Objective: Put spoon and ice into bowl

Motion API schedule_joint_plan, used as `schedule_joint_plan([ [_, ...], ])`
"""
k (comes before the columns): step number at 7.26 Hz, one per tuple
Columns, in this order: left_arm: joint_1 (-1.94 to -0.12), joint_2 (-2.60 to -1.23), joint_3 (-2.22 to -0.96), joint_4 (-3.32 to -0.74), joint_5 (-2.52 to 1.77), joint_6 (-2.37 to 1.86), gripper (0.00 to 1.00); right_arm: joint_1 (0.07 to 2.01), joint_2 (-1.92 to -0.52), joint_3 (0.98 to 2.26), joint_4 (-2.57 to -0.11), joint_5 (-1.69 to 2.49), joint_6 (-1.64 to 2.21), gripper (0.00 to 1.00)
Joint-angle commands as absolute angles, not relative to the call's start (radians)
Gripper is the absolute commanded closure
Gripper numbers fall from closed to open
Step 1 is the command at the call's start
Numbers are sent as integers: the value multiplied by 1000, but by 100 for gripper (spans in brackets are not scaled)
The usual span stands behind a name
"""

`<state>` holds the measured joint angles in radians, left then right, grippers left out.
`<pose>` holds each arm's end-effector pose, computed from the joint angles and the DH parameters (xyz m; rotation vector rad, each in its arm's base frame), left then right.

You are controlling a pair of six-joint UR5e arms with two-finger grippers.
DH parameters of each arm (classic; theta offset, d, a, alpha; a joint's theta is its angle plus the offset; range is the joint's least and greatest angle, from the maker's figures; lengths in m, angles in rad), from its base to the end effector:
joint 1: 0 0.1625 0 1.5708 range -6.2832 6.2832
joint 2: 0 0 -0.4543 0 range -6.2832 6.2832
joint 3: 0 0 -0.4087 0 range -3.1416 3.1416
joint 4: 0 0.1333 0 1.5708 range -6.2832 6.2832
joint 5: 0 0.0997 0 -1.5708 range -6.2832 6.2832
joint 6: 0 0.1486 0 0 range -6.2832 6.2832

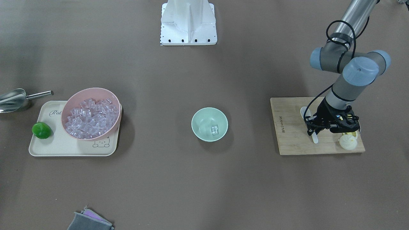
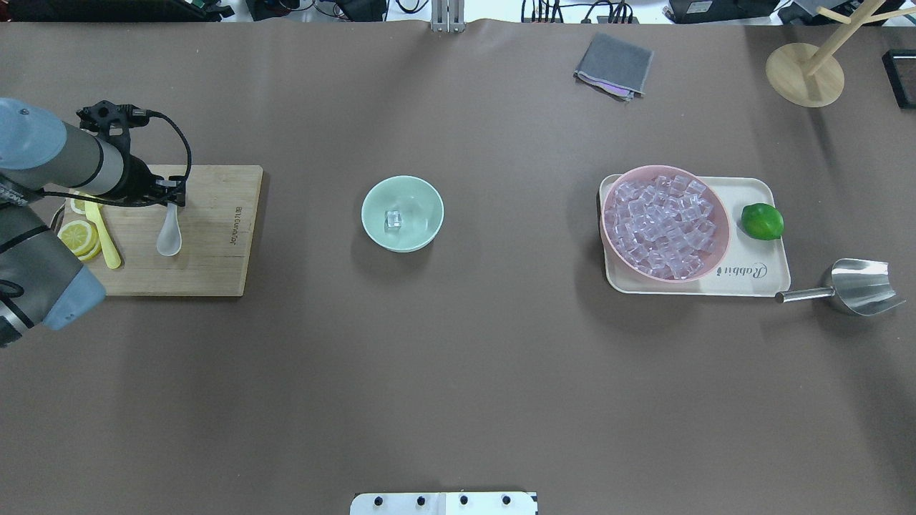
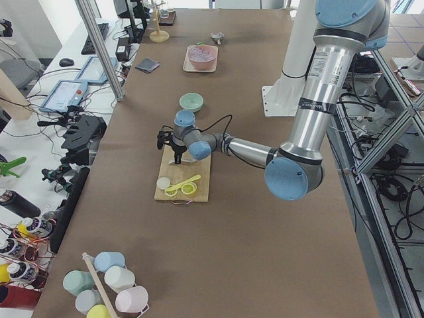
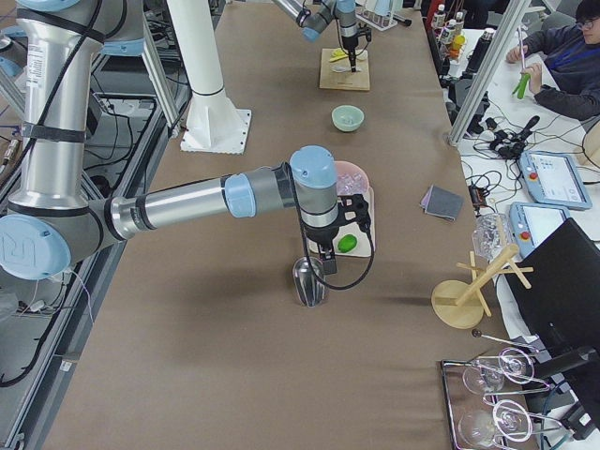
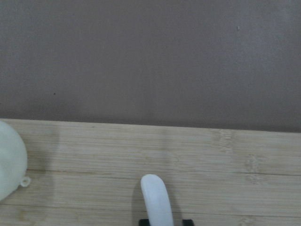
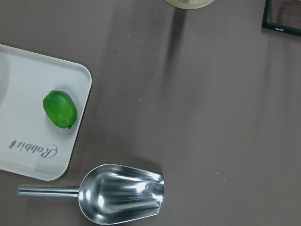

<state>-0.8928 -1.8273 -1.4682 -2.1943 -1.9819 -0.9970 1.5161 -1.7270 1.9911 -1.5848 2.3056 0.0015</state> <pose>0.3725 -0.5804 0.5664 0.2230 0.8301 -0.1394 0.0091 -0.4489 0.5867 0.2182 -0.7377 -0.1424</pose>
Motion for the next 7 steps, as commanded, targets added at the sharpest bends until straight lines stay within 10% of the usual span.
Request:
schedule_joint_plan([
  [1, -893, -1828, -1498, -2184, -1983, -999, 100, 1516, -1727, 1990, -1585, 2306, 0, 0],
  [7, -742, -2047, -1552, -2191, -1771, -1535, 100, 1525, -1842, 1948, -1586, 2304, -9, 0],
])
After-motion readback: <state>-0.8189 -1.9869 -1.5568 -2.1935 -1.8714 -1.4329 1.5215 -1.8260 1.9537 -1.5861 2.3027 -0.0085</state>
